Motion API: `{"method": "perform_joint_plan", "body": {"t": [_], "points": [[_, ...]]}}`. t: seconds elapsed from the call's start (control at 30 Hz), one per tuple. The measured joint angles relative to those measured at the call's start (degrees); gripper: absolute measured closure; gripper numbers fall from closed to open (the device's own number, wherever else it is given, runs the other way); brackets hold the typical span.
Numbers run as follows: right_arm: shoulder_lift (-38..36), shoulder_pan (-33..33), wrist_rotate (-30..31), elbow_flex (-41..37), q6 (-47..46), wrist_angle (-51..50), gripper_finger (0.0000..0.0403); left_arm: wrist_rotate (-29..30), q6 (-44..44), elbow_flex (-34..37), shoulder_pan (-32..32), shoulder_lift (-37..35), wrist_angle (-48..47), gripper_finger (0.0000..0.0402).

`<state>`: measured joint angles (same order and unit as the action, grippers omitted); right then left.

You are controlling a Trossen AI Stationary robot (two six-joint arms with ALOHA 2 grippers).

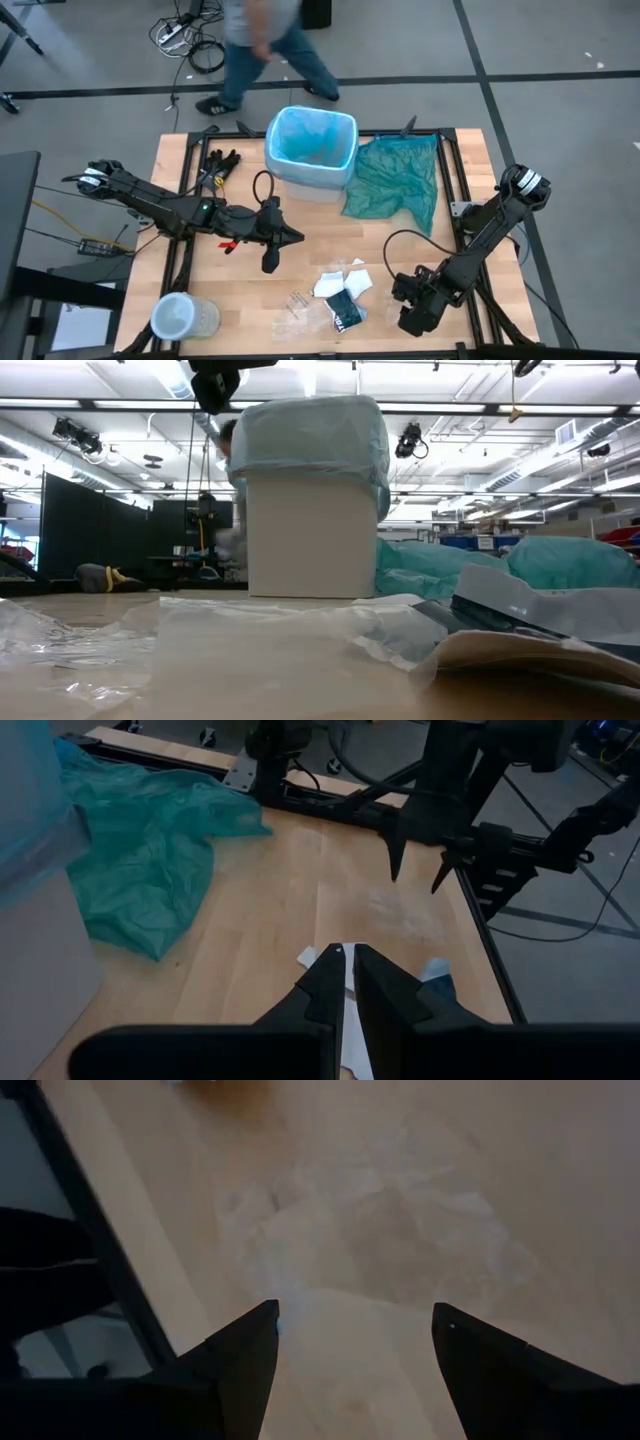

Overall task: Place trash/remove bag and relplace
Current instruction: Put the transparent plastic into the trash bin

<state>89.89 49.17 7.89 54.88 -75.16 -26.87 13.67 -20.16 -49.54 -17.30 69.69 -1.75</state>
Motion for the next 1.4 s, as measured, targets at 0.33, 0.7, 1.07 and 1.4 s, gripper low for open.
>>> {"method": "perform_joint_plan", "body": {"t": [0.33, 0.7, 1.07, 1.4], "points": [[1.41, 0.02, -2.56, -2.09, -2.54, -0.33, 0.0166, 0.25, 0.16, 0.00, 0.00, 0.00, -0.90, 0.0366], [9.15, -1.14, -11.07, 1.55, -3.29, -4.45, 0.0390, 3.05, 0.50, 0.00, 0.09, 0.00, -1.67, 0.0366], [2.86, -9.33, -0.60, 16.14, 7.55, -23.58, 0.0403, 5.72, -0.65, 0.02, 0.11, 0.00, -1.56, 0.0366], [-2.43, -24.74, 12.54, 43.94, 24.09, -46.13, 0.0403, 6.47, -8.56, 0.02, 0.73, 0.00, -0.52, 0.0366]]}}
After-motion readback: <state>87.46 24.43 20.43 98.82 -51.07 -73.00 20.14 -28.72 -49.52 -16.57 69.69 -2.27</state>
